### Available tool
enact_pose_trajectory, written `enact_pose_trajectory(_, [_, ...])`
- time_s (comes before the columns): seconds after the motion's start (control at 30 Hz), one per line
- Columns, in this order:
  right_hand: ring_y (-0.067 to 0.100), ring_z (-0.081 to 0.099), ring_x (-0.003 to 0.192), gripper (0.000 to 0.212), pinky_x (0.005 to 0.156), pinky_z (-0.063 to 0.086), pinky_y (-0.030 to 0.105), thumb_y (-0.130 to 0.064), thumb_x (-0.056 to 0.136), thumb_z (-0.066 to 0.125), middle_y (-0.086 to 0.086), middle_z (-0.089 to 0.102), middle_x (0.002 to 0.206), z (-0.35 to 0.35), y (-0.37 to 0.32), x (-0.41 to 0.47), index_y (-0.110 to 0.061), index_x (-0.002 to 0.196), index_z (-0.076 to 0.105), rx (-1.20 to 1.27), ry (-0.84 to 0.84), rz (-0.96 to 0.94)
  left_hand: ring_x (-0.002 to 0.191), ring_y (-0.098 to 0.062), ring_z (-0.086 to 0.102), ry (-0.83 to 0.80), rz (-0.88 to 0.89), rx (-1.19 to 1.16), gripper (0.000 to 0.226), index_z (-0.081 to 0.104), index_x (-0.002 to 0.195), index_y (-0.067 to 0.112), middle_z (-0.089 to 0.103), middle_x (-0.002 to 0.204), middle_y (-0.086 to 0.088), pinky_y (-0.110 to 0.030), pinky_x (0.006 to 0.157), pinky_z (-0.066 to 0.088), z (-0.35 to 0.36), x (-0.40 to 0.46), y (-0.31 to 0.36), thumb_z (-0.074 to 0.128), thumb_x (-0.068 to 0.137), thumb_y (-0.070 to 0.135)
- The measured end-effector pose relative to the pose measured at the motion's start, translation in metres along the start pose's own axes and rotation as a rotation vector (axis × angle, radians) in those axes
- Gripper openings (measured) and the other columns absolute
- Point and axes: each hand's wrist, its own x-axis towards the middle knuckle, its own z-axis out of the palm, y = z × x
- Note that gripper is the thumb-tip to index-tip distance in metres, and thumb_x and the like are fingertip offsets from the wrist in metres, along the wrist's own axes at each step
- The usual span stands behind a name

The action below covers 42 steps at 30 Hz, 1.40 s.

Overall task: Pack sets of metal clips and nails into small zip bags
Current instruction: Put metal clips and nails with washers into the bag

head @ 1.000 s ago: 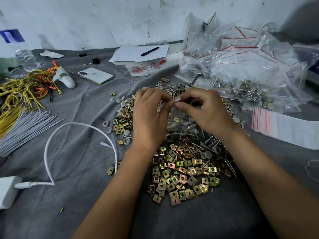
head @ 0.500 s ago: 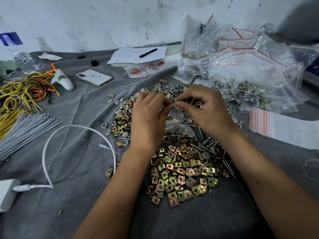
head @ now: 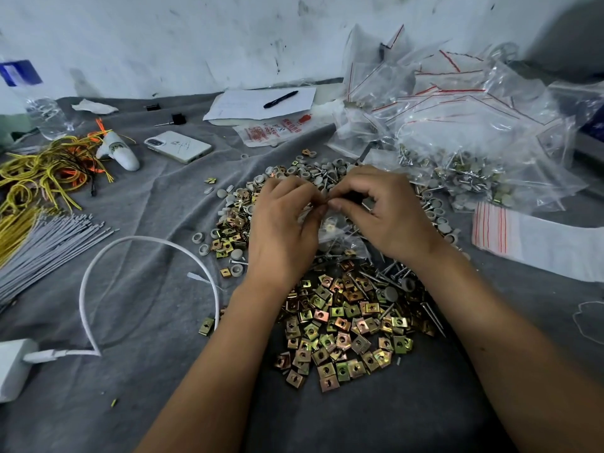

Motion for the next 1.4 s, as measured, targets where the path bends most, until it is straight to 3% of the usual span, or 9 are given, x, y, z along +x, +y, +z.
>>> enact_pose_trajectory(0.17, [0.009, 0.062, 0.083, 0.009, 0.074, 0.051, 0.020, -0.010, 0.087, 0.079, -0.003, 0.068, 0.087, -0.0020, 0.0017, -0.0001, -0.007, 0.096, 0.078, -0.036, 0.007, -0.010, 0.090, -0.024, 0.055, -0.015, -0.013, 0.053, 0.003, 0.073, 0.091, 0.011, 0.070, 0.093, 0.002, -0.037, 0.077, 0.042, -0.0001, -0.0028, 0.0016, 0.075, 0.091, 0.013])
enact_pose_trajectory(0.27, [0.012, 0.061, 0.082, 0.007, 0.073, 0.053, 0.026, -0.009, 0.087, 0.078, -0.001, 0.068, 0.087, -0.0022, 0.0005, -0.0002, -0.007, 0.094, 0.077, -0.072, -0.001, -0.022, 0.090, -0.025, 0.054, -0.029, 0.004, 0.051, 0.003, 0.073, 0.091, 0.011, 0.070, 0.092, 0.002, -0.039, 0.077, 0.043, 0.0006, -0.0026, 0.0007, 0.076, 0.091, 0.013])
enact_pose_trajectory(0.4, [0.015, 0.060, 0.085, 0.007, 0.074, 0.051, 0.031, -0.012, 0.090, 0.076, 0.000, 0.067, 0.087, -0.0028, -0.0001, 0.0005, -0.006, 0.094, 0.076, -0.078, 0.024, -0.010, 0.092, -0.021, 0.056, 0.010, -0.088, 0.060, 0.010, 0.073, 0.090, 0.013, 0.070, 0.092, 0.004, -0.032, 0.077, 0.041, 0.0014, -0.0028, -0.0021, 0.077, 0.092, 0.022])
enact_pose_trajectory(0.6, [0.016, 0.060, 0.086, 0.006, 0.074, 0.050, 0.031, -0.010, 0.090, 0.076, 0.001, 0.067, 0.088, -0.0029, 0.0009, 0.0001, -0.005, 0.094, 0.076, -0.099, 0.033, 0.000, 0.097, -0.026, 0.058, 0.034, -0.062, -0.006, 0.007, 0.074, 0.085, 0.011, 0.072, 0.096, 0.004, -0.034, 0.083, 0.043, 0.0016, -0.0013, -0.0049, 0.081, 0.086, 0.012])
enact_pose_trajectory(0.77, [0.009, 0.056, 0.082, 0.004, 0.071, 0.044, 0.020, -0.009, 0.092, 0.073, -0.004, 0.063, 0.087, -0.0044, 0.0033, 0.0006, -0.007, 0.095, 0.075, -0.082, 0.097, 0.039, 0.095, -0.022, 0.060, 0.058, -0.175, -0.025, 0.007, 0.073, 0.086, 0.016, 0.073, 0.094, 0.006, -0.012, 0.083, 0.034, -0.0020, -0.0009, -0.0021, 0.080, 0.089, 0.017])
enact_pose_trajectory(0.93, [0.011, 0.056, 0.083, 0.003, 0.073, 0.046, 0.023, -0.008, 0.092, 0.072, -0.005, 0.063, 0.087, -0.0036, 0.0054, -0.0012, -0.007, 0.095, 0.074, -0.088, 0.104, 0.045, 0.104, -0.024, 0.062, 0.044, -0.201, -0.076, 0.007, 0.075, 0.083, 0.011, 0.074, 0.103, 0.003, -0.031, 0.092, 0.040, -0.0050, 0.0012, -0.0019, 0.081, 0.085, 0.008])
enact_pose_trajectory(1.23, [0.014, 0.056, 0.082, 0.004, 0.072, 0.048, 0.035, -0.014, 0.090, 0.076, -0.005, 0.064, 0.085, -0.0045, 0.0082, -0.0004, -0.010, 0.089, 0.074, -0.039, 0.069, 0.083, 0.103, -0.021, 0.065, -0.008, -0.326, -0.185, 0.009, 0.077, 0.088, 0.013, 0.074, 0.104, 0.005, -0.049, 0.094, 0.051, -0.0032, 0.0013, -0.0016, 0.081, 0.087, 0.022])
enact_pose_trajectory(1.4, [0.012, 0.057, 0.081, 0.003, 0.070, 0.049, 0.033, -0.011, 0.091, 0.075, -0.004, 0.064, 0.085, -0.0048, 0.0080, -0.0010, -0.009, 0.089, 0.073, -0.009, 0.090, 0.091, 0.103, -0.021, 0.066, 0.004, -0.403, -0.269, 0.011, 0.075, 0.081, 0.009, 0.074, 0.103, 0.007, -0.050, 0.095, 0.050, -0.0028, 0.0032, -0.0048, 0.077, 0.090, 0.015])
